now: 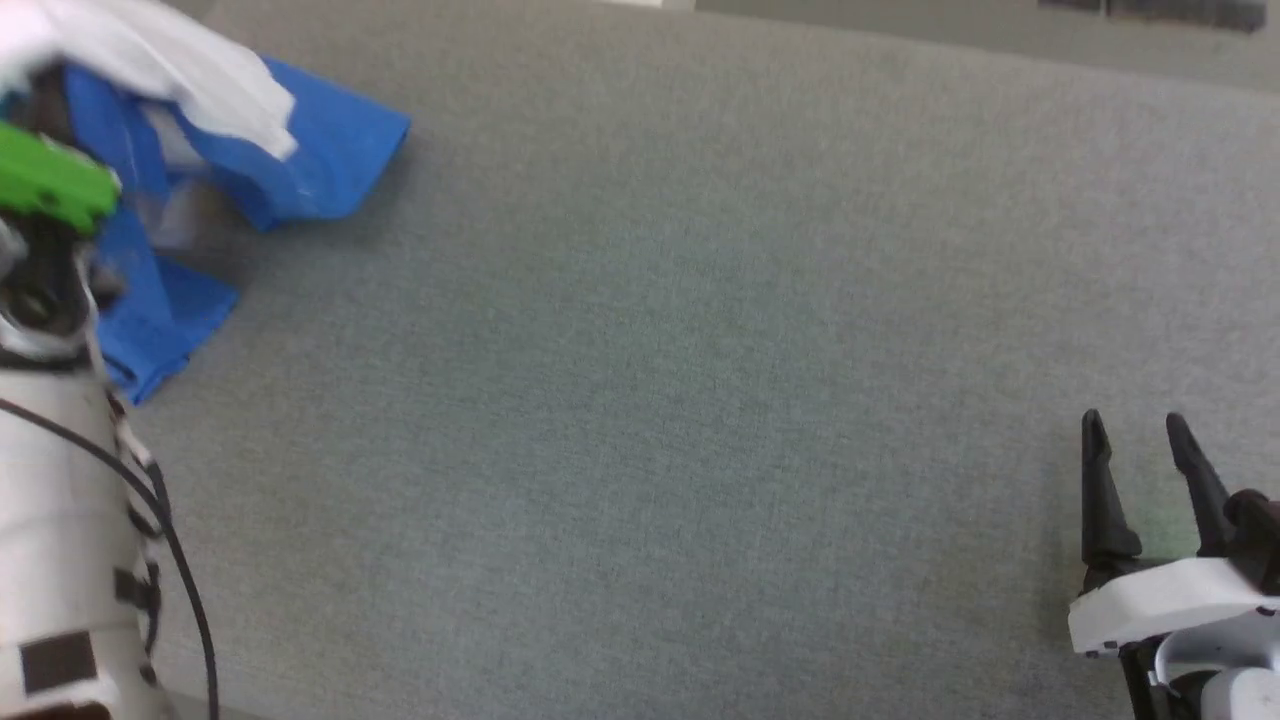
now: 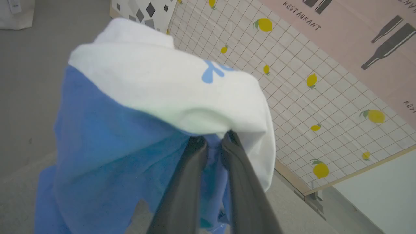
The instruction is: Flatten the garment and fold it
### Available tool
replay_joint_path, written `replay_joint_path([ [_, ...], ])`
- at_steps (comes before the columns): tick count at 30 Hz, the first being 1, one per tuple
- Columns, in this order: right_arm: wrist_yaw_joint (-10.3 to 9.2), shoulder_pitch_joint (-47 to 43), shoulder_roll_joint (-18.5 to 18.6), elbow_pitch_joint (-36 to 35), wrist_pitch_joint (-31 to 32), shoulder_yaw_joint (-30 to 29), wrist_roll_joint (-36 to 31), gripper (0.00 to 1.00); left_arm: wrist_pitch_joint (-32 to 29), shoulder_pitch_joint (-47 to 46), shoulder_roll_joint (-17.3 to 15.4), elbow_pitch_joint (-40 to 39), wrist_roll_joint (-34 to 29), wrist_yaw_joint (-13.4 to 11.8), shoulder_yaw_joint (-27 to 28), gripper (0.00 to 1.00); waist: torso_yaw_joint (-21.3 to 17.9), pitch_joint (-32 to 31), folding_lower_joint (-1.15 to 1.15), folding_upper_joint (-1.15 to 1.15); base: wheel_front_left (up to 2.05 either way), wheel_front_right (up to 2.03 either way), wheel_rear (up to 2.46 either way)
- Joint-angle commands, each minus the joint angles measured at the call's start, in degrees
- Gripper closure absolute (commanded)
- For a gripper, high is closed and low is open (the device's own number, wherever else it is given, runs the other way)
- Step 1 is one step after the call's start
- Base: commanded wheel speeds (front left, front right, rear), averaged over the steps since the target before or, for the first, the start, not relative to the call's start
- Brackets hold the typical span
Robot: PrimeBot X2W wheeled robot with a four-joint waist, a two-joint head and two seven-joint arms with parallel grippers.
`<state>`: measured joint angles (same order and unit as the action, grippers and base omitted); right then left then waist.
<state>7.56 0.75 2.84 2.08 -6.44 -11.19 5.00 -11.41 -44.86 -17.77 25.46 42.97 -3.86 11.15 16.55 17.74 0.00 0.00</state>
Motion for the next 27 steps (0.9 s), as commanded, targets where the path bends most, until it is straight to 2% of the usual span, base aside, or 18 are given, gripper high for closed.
replay_joint_path([
  [1, -0.08, -0.61, 0.04, 1.03, -0.87, 0.34, 0.84, 0.00, 0.40, -2.41, -0.75, -1.34, 0.35, 0.71, -0.20, 1.00, 0.09, -5.13, 0.00, 0.00, 0.00, 0.00, 0.00],
  [8, -0.08, -1.11, 0.04, 6.59, -3.90, 1.89, 3.66, 0.00, -2.22, -12.51, -0.93, -7.62, 0.27, 2.21, -3.89, 1.00, -3.28, -10.66, 0.00, 0.00, 0.00, 0.00, 0.00],
  [11, -0.08, -1.01, 0.04, 8.53, -4.92, 2.03, 4.21, 0.00, -3.67, -16.39, 0.08, -8.69, 0.48, 3.29, -6.25, 1.00, -5.33, -12.30, 0.00, 0.00, 0.00, 0.00, 0.00],
  [20, -0.08, -1.15, 0.04, 13.10, -7.06, 1.83, 5.03, 0.00, -5.99, -20.90, 8.56, -10.44, 5.81, 4.90, -10.15, 1.00, -12.62, -16.31, 0.00, 0.00, 0.00, 0.00, 0.00],
  [27, -0.08, -1.52, 0.04, 14.26, -7.68, 2.12, 5.51, 0.00, -7.24, -16.04, 13.03, -10.11, 9.47, 5.83, -13.41, 1.00, -16.52, -15.95, 0.00, 0.00, 0.00, 0.00, 0.00],
])
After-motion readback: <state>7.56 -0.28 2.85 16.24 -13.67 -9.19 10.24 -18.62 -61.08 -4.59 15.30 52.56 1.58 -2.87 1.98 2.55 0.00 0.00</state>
